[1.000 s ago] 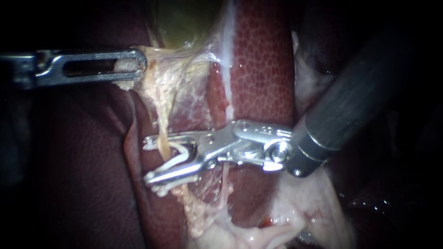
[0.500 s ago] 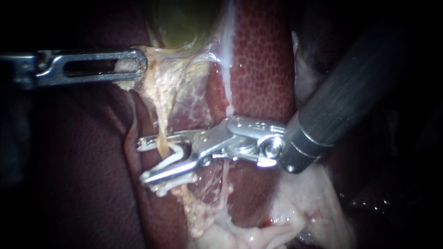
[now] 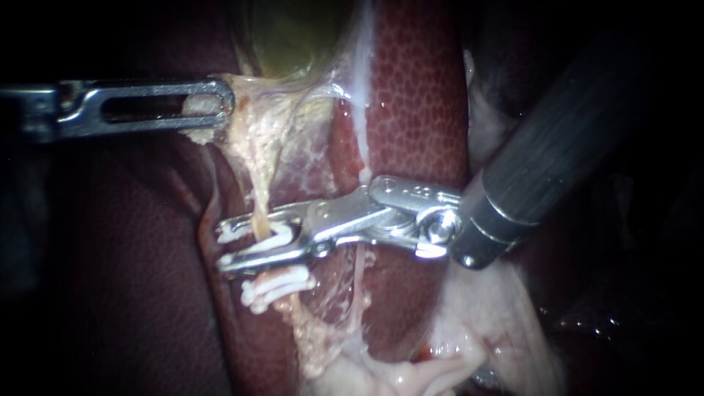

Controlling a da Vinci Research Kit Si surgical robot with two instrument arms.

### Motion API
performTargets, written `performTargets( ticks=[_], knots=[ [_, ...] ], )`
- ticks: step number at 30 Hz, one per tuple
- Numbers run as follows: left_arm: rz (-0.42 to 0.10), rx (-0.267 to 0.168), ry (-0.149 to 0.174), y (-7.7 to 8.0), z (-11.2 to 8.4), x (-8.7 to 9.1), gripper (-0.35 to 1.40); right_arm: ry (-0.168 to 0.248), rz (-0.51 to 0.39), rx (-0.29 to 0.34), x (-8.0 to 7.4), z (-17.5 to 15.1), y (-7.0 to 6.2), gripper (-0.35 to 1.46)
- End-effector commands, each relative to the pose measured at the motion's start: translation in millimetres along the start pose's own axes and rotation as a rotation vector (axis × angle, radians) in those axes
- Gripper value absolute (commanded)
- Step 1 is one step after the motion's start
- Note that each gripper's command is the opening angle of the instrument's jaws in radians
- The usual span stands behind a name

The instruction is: Clipping third clip left tube

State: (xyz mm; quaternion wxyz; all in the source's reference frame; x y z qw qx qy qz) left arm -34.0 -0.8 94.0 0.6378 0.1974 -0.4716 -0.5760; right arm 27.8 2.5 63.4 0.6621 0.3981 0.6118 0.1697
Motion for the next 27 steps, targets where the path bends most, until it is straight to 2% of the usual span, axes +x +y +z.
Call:
performTargets(
  ticks=[1, 5, 10, 27],
  knots=[
    [0.0, 0.0, 0.0, 0.0, 0.0, 0.0, -0.15, 0.0, 0.0, 0.0, 0.0, 0.0, 0.0, -0.03],
    [0.0, 0.0, 0.0, 0.0, 0.0, 0.0, -0.15, 0.001, 0.0, -0.001, 0.0, -0.1, 0.1, -0.12],
    [0.0, -0.001, -0.001, 0.0, 0.0, 0.1, -0.15, 0.0, 0.0, -0.001, -0.2, -0.4, 0.2, -0.35],
    [0.001, -0.001, -0.001, 0.0, 0.1, 0.1, -0.15, -0.014, 0.007, -0.005, -0.3, -0.8, 0.2, -0.35]
  ],
)
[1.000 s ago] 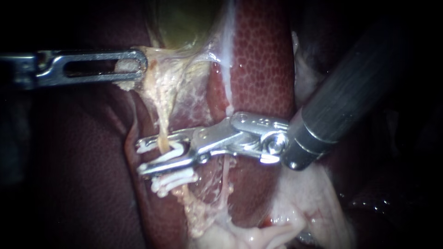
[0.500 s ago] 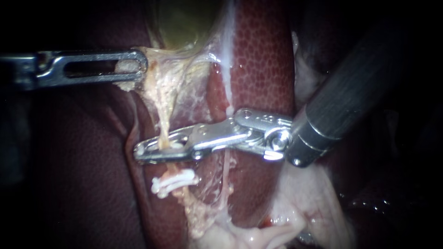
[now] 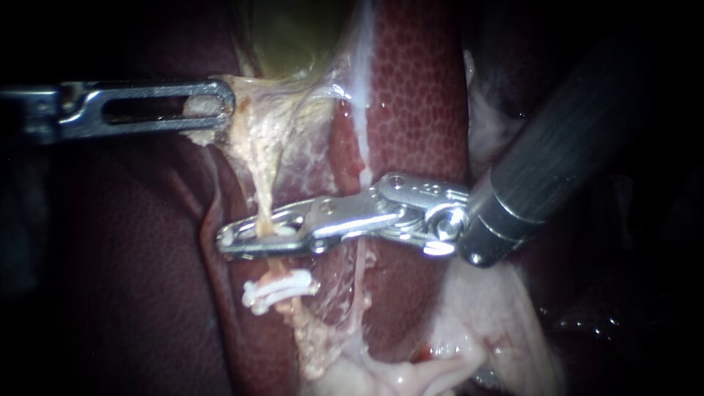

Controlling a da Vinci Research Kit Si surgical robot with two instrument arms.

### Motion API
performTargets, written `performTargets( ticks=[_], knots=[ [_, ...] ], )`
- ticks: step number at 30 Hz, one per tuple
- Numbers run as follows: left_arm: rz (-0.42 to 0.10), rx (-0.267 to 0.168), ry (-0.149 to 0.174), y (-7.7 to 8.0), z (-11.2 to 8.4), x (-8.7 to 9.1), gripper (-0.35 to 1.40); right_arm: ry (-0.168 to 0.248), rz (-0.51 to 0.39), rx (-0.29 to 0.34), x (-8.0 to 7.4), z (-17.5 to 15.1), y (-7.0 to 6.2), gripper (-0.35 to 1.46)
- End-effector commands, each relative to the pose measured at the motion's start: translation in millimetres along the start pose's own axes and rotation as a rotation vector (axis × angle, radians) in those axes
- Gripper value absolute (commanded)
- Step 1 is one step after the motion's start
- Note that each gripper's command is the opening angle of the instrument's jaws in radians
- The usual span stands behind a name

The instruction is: Clipping third clip left tube

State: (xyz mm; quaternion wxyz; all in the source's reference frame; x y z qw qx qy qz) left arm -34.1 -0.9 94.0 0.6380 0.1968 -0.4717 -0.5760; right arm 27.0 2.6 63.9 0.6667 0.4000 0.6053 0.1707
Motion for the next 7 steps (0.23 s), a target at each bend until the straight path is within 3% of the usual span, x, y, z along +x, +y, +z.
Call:
performTargets(
  ticks=[1, 7],
  knots=[
    [0.0, 0.0, 0.0, 0.0, 0.0, 0.0, -0.15, 0.0, 0.0, 0.0, 0.1, 0.0, 0.0, -0.35],
    [0.0, 0.0, 0.0, 0.0, 0.1, 0.0, -0.15, 0.0, 0.0, 0.0, 0.0, 0.0, -0.1, -0.35]
  ],
)
